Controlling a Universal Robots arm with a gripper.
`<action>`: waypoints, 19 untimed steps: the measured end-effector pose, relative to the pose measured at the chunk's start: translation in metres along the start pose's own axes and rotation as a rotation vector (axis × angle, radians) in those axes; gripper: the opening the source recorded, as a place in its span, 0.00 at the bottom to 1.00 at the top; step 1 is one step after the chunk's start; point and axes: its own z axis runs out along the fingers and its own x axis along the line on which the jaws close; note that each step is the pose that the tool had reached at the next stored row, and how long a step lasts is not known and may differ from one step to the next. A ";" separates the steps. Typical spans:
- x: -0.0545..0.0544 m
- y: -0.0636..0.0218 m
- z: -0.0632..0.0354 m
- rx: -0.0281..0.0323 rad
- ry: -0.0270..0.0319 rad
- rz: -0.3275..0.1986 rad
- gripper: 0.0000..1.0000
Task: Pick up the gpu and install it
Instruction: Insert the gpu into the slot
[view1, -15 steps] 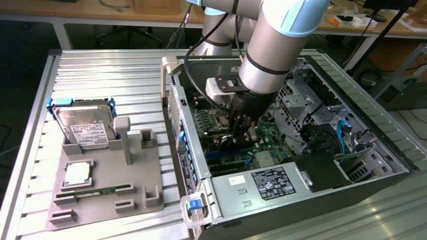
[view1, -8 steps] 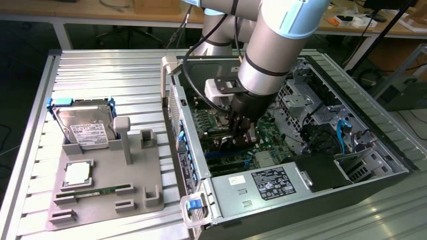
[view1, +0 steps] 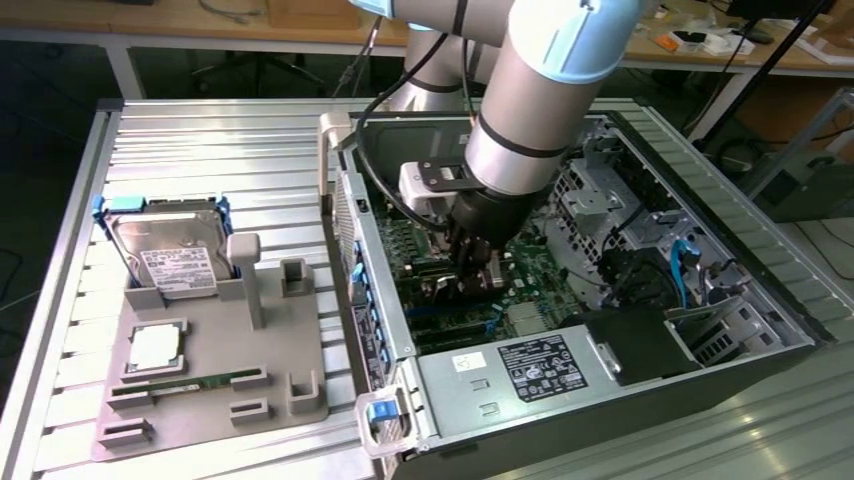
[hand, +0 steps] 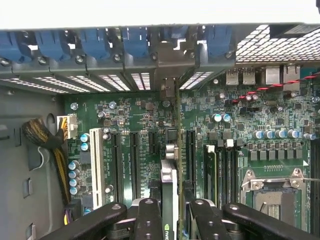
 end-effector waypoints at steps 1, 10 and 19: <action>0.000 0.0000 0.0006 0.0002 -0.0010 0.000 0.27; 0.000 -0.0029 -0.0010 0.0000 -0.0042 0.000 0.27; 0.000 -0.0098 -0.0037 -0.0128 -0.0035 0.000 0.27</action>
